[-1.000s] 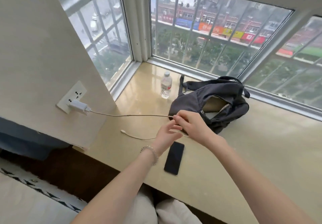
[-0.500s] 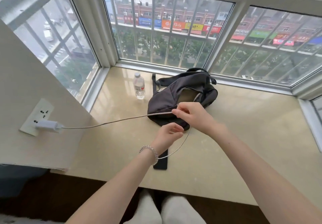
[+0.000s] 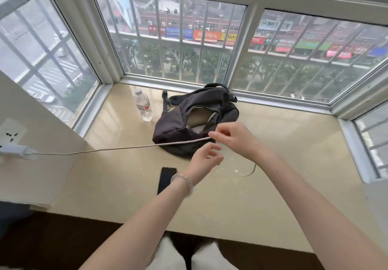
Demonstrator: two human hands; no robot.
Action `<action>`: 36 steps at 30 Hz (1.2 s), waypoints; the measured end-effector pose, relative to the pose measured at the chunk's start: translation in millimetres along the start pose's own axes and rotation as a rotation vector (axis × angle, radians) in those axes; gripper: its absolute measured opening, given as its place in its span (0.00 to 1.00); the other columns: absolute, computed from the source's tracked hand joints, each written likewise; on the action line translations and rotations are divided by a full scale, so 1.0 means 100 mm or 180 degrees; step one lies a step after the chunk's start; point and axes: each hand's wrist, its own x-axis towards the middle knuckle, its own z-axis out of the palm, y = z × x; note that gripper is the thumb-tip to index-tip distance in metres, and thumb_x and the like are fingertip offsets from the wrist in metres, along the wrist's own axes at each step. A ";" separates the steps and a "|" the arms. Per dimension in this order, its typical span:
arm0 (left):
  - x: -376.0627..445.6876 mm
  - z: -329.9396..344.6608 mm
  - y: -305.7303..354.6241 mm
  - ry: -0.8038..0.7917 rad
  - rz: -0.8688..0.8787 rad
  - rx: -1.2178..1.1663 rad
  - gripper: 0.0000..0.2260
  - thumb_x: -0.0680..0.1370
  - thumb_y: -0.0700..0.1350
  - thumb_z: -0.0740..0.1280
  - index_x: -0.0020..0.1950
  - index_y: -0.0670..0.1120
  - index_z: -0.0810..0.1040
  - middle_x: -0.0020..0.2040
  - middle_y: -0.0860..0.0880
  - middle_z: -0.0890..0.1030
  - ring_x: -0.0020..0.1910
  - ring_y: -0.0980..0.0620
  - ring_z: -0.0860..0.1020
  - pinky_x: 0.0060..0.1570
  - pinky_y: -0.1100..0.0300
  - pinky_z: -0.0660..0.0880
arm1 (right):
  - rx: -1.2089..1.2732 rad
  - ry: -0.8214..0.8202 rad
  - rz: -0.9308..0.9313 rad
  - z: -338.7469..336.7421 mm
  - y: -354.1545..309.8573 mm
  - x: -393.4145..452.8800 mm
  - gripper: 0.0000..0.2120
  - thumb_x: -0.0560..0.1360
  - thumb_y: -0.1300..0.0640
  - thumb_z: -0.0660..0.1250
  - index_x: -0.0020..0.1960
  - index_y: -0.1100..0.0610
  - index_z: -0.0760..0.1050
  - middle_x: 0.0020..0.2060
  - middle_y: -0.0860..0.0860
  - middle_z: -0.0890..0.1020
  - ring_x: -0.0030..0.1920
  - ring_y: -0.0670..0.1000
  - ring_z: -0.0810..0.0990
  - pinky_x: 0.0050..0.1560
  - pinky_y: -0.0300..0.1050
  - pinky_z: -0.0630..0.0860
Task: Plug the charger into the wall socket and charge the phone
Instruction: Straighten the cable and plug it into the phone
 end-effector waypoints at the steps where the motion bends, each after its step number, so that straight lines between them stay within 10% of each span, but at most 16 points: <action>1: 0.01 0.11 0.02 -0.0005 0.0001 -0.0036 0.09 0.73 0.41 0.68 0.54 0.46 0.76 0.38 0.50 0.78 0.36 0.54 0.77 0.43 0.59 0.74 | -0.0033 0.0007 -0.0003 -0.08 0.08 -0.05 0.18 0.76 0.50 0.67 0.32 0.58 0.73 0.24 0.45 0.68 0.27 0.44 0.65 0.30 0.39 0.62; 14: 0.05 0.97 0.38 -0.0145 -0.0085 -0.2221 0.06 0.79 0.46 0.65 0.48 0.45 0.79 0.41 0.50 0.80 0.39 0.53 0.79 0.44 0.62 0.76 | 0.0113 0.0219 0.0350 -0.71 0.83 -0.72 0.18 0.78 0.54 0.65 0.32 0.59 0.74 0.22 0.45 0.65 0.25 0.43 0.65 0.29 0.35 0.62; 32: -0.01 -0.05 -0.20 0.1417 -0.0611 -0.2604 0.10 0.81 0.43 0.60 0.44 0.41 0.76 0.40 0.46 0.76 0.38 0.55 0.76 0.39 0.65 0.76 | 0.0318 0.0085 0.1029 -0.66 1.19 -1.08 0.18 0.78 0.51 0.64 0.30 0.53 0.72 0.24 0.44 0.63 0.26 0.46 0.62 0.30 0.41 0.60; 36: -0.12 -0.16 -0.21 0.0962 -0.1487 -0.1181 0.15 0.81 0.48 0.60 0.44 0.38 0.78 0.38 0.43 0.80 0.34 0.52 0.78 0.31 0.64 0.76 | 0.0200 -0.0020 0.0886 -0.38 0.98 -0.93 0.17 0.79 0.52 0.63 0.31 0.54 0.72 0.23 0.45 0.63 0.23 0.43 0.62 0.26 0.37 0.59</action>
